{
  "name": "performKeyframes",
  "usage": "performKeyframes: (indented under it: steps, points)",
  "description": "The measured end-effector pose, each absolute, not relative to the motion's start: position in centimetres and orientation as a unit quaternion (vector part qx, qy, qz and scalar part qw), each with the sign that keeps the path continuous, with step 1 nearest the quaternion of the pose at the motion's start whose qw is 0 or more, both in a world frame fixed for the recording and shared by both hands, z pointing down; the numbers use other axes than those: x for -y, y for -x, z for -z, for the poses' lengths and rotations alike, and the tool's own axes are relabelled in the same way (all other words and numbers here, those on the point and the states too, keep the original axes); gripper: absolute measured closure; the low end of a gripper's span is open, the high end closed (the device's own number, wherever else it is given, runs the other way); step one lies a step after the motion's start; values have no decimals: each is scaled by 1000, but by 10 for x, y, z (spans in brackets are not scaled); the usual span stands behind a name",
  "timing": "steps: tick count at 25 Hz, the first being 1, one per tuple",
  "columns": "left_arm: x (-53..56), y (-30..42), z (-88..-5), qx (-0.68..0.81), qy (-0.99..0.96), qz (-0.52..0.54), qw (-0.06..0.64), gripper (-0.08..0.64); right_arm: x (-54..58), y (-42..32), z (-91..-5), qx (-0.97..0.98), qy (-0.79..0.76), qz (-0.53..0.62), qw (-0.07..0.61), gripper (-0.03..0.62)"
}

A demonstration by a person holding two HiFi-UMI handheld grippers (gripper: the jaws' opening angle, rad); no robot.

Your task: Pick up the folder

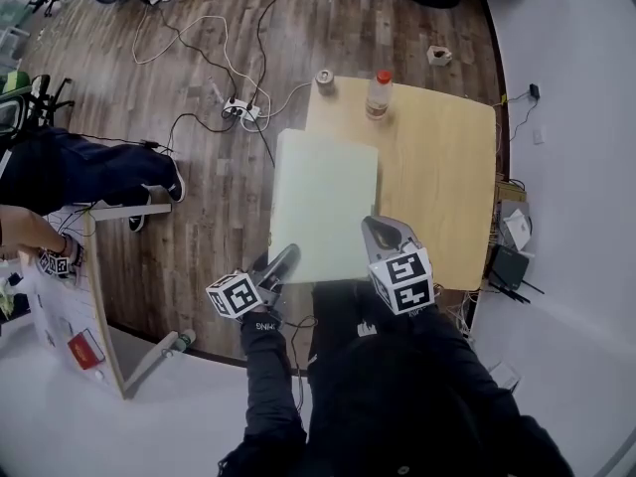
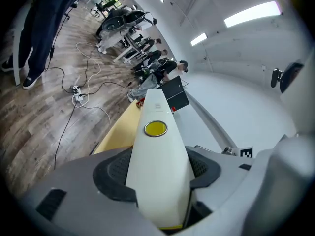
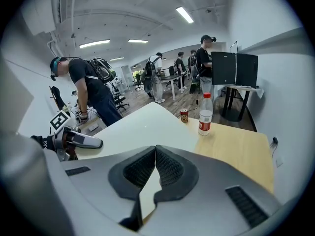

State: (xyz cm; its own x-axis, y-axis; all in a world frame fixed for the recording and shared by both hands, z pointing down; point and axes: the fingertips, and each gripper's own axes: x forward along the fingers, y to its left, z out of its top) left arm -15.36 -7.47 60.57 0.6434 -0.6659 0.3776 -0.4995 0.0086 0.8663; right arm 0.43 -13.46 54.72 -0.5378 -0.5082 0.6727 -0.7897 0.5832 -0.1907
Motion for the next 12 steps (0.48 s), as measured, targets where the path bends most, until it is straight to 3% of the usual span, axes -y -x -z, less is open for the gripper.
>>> performKeyframes:
  steps: [12]
  points:
    - [117,148,-469,470,-769,91,423,270,162,2,-460,872,-397,-195,209,568]
